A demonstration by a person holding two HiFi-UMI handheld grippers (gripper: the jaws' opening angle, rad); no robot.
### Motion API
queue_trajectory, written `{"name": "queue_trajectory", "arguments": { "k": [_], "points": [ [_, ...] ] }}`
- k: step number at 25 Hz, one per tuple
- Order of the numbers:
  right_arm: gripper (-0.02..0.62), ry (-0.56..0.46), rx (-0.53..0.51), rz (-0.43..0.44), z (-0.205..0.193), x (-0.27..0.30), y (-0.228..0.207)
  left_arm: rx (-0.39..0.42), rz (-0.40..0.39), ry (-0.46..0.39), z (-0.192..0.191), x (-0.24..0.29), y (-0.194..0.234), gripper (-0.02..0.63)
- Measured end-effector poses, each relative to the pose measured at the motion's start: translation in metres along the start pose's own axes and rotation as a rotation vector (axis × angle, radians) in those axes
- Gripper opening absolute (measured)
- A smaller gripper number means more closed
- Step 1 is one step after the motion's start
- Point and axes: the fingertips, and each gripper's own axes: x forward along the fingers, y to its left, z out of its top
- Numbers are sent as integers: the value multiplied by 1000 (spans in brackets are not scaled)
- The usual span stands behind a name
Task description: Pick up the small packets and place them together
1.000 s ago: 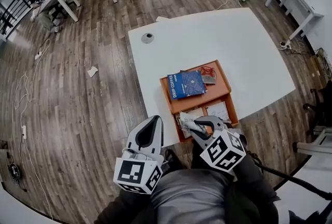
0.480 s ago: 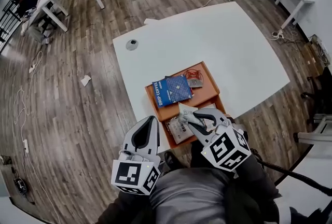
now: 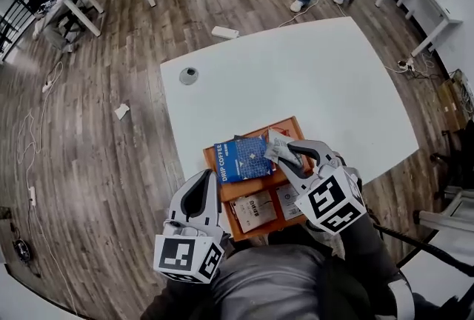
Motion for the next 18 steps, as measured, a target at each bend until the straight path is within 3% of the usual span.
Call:
{"name": "queue_trajectory", "arguments": {
  "k": [7, 13, 18],
  "points": [
    [126, 34, 3, 83, -10, 28, -3, -35, 78, 30, -11, 11, 20, 2],
    [210, 36, 17, 150, -13, 30, 2, -39, 85, 46, -17, 15, 19, 2],
    [249, 22, 25, 158, -13, 24, 9, -33, 75, 45, -17, 11, 16, 2]
  ]
}}
